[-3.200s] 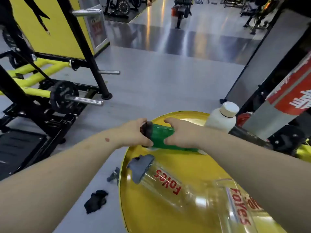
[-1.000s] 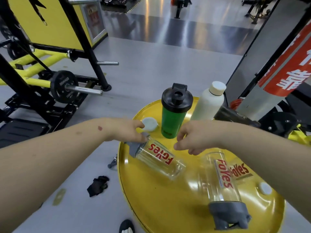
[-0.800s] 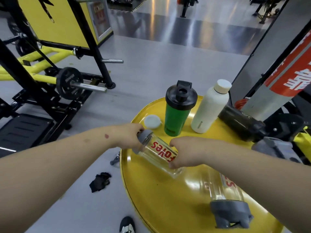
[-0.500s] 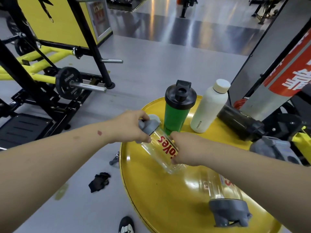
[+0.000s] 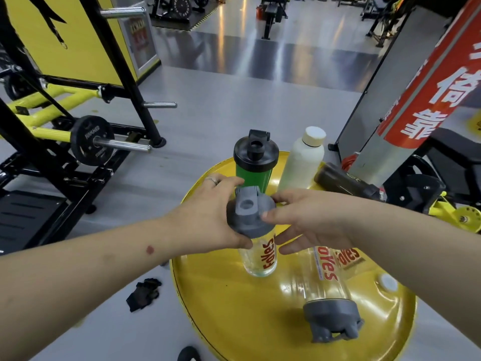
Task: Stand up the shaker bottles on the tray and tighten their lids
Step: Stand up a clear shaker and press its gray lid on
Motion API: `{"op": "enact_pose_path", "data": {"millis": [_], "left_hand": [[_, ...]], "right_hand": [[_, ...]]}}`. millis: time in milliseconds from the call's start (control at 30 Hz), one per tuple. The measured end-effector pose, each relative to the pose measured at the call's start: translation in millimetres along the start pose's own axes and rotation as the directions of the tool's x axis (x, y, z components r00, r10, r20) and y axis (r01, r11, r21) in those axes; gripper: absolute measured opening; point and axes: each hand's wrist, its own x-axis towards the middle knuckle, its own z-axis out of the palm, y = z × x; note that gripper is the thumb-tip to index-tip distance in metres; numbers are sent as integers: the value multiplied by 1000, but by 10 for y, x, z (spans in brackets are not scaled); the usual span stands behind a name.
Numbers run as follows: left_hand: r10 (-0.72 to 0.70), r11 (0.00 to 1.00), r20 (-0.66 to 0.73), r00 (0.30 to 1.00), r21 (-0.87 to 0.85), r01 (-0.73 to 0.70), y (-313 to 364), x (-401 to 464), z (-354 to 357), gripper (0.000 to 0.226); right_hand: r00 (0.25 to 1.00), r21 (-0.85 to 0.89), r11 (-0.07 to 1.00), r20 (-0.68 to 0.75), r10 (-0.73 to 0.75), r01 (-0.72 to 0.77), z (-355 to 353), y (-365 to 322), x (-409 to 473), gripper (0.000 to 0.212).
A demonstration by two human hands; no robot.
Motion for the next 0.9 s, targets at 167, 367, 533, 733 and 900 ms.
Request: {"op": "enact_pose_path", "data": {"millis": [167,367,533,733,900], "left_hand": [[10,979,96,995,-205,10,45,-43,34,102],[59,991,17,998,-125,-56,131,-109,79,107],[25,998,78,997,-67,-20,56,-78,5,117],[2,1000,157,988,-23,2,90,-62,-58,123],[-14,999,256,967,-25,21,117,-16,-205,126]], "right_hand": [[1000,33,999,-5,-21,21,-59,130,31,67],[989,-80,990,-83,-119,113,-10,197,57,60],[988,-142,982,-76,-137,125,43,189,110,50],[994,-163,981,-24,-107,102,-22,161,80,50],[992,-204,975,-71,-108,91,-126,60,61,71]]}}
